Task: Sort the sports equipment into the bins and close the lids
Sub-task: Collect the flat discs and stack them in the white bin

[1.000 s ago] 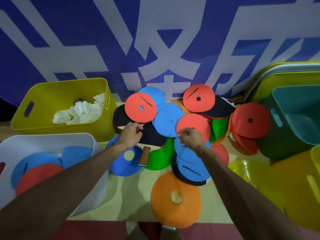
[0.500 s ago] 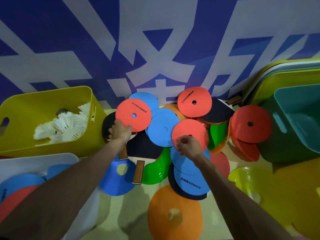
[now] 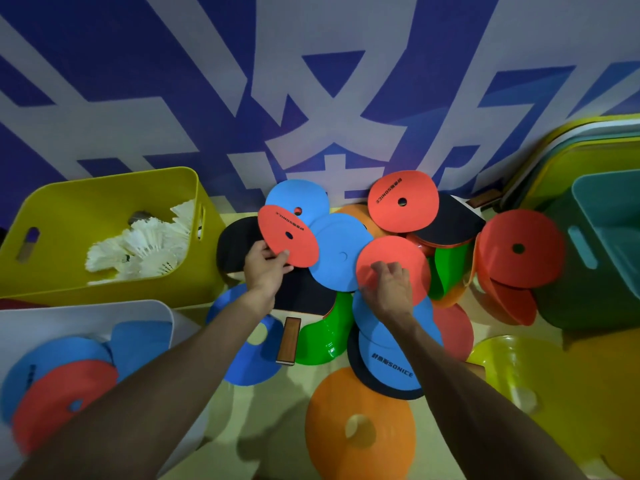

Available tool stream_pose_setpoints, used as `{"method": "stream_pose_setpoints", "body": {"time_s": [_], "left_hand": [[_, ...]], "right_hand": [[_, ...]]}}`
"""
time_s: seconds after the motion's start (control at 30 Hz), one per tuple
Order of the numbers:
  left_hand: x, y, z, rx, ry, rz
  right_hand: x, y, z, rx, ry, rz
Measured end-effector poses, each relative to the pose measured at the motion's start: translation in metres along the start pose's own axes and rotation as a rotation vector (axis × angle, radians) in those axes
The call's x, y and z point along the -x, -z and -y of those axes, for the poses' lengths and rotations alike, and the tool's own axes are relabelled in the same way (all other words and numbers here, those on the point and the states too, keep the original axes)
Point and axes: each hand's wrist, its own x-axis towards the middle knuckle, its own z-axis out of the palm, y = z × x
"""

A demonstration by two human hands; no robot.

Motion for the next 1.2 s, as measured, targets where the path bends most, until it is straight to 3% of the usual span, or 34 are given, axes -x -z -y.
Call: {"method": "stream_pose_setpoints", "body": {"time_s": [0.2,0.67,0.83,0.97,1.2], "left_hand": [[0.015,0.012,0.005,-0.017,-0.007,0.056],[0.049,0.014,-0.001,-0.015,-0.012,0.169],[0.058,0.023,-0.011,0.000,-0.033,0.161],[0.061,0.038,-0.027,0.072,-0.052,0.140],[0.059,0.092,-0.070,0.242,-0.143,0.073]], "right_hand": [[0.005,-0.015,0.001,0.183,0.010,-0.015],[0.019,0.001,-0.003,0.284,0.067,-0.031],[0.030,0.033,0.006,0.152,0.059,-0.112],[0.040,0.057,0.024,-0.007,0.004,-0.296],[0.053,0.095,0.096,-0.471,-0.176,-0.450]]}}
